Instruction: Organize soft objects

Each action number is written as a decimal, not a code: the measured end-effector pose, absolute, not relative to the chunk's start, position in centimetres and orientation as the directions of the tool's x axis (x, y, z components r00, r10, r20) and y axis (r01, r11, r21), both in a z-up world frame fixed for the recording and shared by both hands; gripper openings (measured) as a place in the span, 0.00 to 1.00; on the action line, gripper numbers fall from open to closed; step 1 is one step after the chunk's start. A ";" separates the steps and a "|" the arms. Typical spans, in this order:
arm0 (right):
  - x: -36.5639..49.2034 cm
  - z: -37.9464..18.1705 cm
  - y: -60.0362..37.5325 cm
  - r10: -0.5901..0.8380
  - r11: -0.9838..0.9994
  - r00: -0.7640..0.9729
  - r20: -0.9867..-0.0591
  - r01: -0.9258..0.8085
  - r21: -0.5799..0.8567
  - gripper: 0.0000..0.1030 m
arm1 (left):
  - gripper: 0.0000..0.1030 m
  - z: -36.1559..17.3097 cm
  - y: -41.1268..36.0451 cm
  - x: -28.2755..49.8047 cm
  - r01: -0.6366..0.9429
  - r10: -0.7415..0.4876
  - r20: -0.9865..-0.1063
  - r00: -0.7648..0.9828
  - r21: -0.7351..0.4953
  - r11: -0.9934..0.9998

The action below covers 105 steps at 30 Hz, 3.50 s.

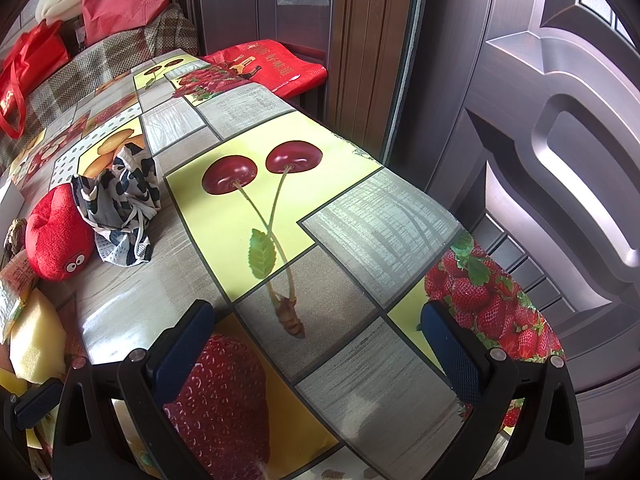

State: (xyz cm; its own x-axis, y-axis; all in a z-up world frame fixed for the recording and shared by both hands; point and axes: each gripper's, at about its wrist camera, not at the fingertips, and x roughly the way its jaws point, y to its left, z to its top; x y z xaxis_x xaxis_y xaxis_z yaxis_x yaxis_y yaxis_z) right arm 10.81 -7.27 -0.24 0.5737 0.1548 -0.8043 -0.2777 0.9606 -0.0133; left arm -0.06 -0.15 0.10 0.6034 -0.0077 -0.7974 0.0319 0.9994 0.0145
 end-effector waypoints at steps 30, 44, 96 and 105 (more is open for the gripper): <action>10.8 -0.2 -7.1 0.153 0.961 0.574 -0.804 -0.278 -0.016 1.00 | 0.99 0.1 -0.1 0.0 0.032 -0.008 -0.797 0.603 0.015 0.999; 10.8 -0.2 -7.1 0.152 0.961 0.574 -0.805 -0.278 -0.017 1.00 | 0.99 0.1 -0.2 0.1 0.040 -0.009 -0.796 0.605 0.020 0.999; 5.2 2.5 -5.5 0.711 0.595 0.294 -0.639 -0.736 0.323 1.00 | 0.49 2.1 8.1 -18.5 -0.094 0.094 -0.730 0.677 0.041 0.995; 0.7 5.1 -2.3 0.838 0.317 0.036 -0.544 -0.844 0.433 1.00 | 0.49 2.2 7.6 -19.3 -0.093 0.110 -0.734 0.670 0.064 0.994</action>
State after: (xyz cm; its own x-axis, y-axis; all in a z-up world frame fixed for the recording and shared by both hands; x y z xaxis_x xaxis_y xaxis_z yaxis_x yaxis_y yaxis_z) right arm 0.71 -2.28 5.10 0.0357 0.8382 -0.5442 -0.8440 0.3169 0.4327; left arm -19.28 7.58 2.16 0.6698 0.1102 -0.7344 -0.0931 0.9936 0.0642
